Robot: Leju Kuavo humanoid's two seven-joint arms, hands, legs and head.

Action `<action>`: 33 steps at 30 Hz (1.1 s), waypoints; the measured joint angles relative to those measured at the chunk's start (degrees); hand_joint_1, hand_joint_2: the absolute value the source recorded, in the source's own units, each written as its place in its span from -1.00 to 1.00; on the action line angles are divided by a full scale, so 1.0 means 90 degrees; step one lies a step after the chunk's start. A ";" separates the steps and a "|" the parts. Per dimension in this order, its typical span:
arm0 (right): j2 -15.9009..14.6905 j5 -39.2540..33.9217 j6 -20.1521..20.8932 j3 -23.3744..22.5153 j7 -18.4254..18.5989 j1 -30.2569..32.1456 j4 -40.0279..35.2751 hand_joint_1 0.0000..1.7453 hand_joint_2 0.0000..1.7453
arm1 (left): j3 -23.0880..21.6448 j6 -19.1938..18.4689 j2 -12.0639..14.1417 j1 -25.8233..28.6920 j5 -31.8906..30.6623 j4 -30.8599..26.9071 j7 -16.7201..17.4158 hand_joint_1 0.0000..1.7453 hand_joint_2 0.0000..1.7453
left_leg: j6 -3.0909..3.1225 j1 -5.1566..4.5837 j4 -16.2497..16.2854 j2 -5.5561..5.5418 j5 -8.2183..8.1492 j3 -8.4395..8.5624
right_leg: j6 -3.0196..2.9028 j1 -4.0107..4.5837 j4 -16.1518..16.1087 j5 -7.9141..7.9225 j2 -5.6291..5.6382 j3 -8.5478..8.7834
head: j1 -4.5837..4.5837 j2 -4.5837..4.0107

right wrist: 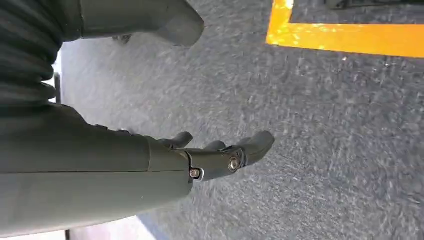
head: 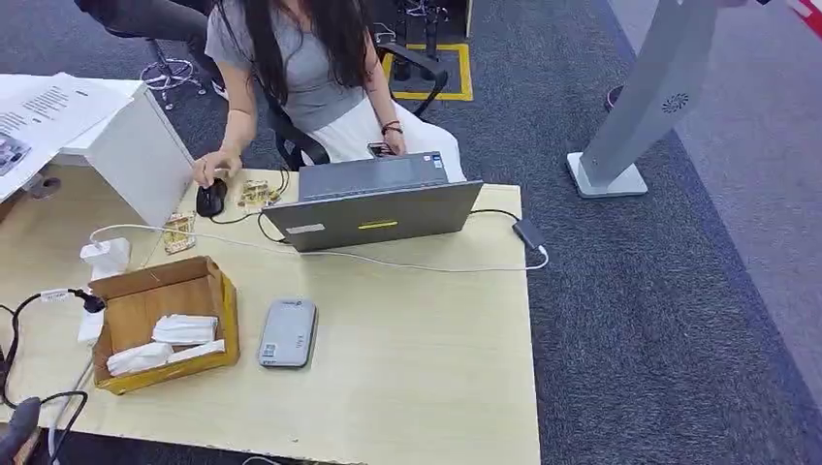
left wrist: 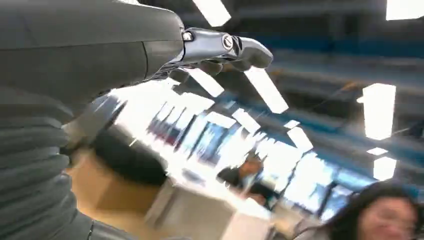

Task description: Pass the card to the sensor for recognition and then transmit it.

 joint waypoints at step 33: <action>0.0199 0.0374 0.0214 -0.0127 -0.0226 0.0001 -0.0002 -1.00 1.00 | 0.4348 -0.1404 -0.0438 -0.3050 -0.2488 1.0451 0.1467 -1.00 1.00 | 0.0000 -0.0017 0.0000 -0.0014 0.0009 0.0022 | 0.0001 -0.0013 0.0001 0.0003 -0.0015 0.0024 | 0.0010 0.0000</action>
